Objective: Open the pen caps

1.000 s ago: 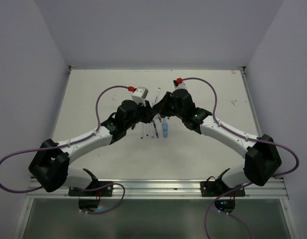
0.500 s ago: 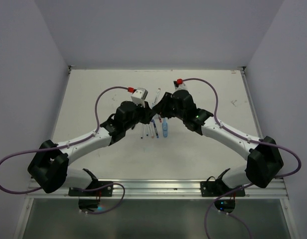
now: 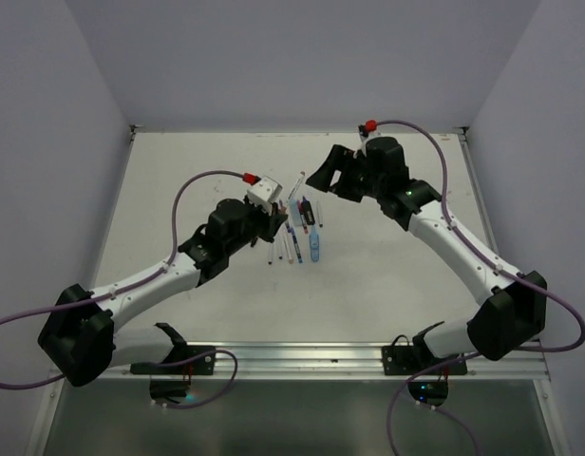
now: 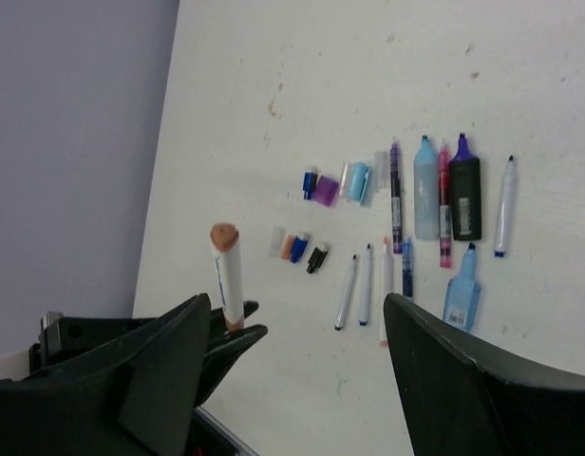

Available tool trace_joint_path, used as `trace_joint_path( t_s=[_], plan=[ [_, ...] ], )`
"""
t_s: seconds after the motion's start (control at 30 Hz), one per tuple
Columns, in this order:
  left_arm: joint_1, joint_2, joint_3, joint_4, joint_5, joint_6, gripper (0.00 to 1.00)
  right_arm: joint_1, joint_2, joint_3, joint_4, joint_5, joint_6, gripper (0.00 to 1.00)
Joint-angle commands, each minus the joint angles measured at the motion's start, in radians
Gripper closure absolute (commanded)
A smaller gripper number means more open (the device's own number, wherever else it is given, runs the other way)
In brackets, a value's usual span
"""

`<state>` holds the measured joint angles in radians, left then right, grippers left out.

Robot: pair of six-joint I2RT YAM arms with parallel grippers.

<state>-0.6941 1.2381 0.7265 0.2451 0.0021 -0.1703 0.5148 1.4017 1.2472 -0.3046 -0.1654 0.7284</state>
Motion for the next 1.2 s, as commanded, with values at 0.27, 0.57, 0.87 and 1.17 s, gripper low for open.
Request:
trace_joint_path(
  t_s=[0.27,0.57,0.87,1.17],
  plan=[
    [0.002,-0.022,0.088,-0.102,0.174,0.302,1.0,-0.113,0.118,0.311,-0.341,-0.378,-0.271,0.23],
    [0.001,-0.012,0.166,-0.205,0.243,0.41,1.0,-0.114,0.206,0.408,-0.498,-0.448,-0.385,0.31],
    [0.002,0.0,0.191,-0.236,0.251,0.476,1.0,-0.114,0.22,0.419,-0.511,-0.519,-0.411,0.41],
    [0.002,0.001,0.214,-0.244,0.268,0.511,1.0,-0.113,0.229,0.414,-0.524,-0.549,-0.429,0.5]
  ],
)
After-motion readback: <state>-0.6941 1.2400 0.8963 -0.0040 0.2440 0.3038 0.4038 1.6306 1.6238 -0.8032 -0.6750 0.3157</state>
